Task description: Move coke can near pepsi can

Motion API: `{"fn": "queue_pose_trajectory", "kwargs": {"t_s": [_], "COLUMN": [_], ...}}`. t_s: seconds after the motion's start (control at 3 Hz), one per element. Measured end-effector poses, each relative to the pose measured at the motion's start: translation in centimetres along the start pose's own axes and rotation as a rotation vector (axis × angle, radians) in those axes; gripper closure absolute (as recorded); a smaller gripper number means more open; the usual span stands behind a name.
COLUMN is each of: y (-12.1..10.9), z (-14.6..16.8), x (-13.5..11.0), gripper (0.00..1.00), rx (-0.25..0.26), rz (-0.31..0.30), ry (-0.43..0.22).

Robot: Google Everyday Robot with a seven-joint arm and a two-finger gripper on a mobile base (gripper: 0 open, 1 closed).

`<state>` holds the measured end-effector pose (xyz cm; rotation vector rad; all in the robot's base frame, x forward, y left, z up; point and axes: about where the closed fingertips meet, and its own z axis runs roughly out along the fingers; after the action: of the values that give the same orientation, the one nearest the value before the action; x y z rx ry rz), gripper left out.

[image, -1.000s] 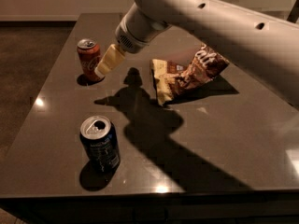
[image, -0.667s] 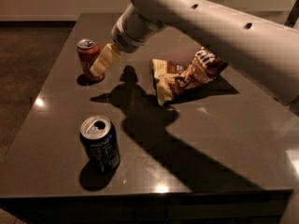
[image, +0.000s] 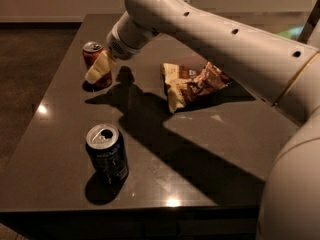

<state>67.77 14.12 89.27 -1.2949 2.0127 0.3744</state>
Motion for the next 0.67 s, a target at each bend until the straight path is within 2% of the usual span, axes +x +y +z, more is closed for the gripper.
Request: {"fn": "queue_pose_trajectory", "kwargs": {"t_s": [0.33,0.67], "y": [0.06,0.14], "z": [1.08,1.29], "x": [-1.14,-2.13], "gripper": [0.00,0.18], "rx": [-0.020,-0.046], "rz": [-0.002,0.006], "ry": [-0.030,-0.073]}}
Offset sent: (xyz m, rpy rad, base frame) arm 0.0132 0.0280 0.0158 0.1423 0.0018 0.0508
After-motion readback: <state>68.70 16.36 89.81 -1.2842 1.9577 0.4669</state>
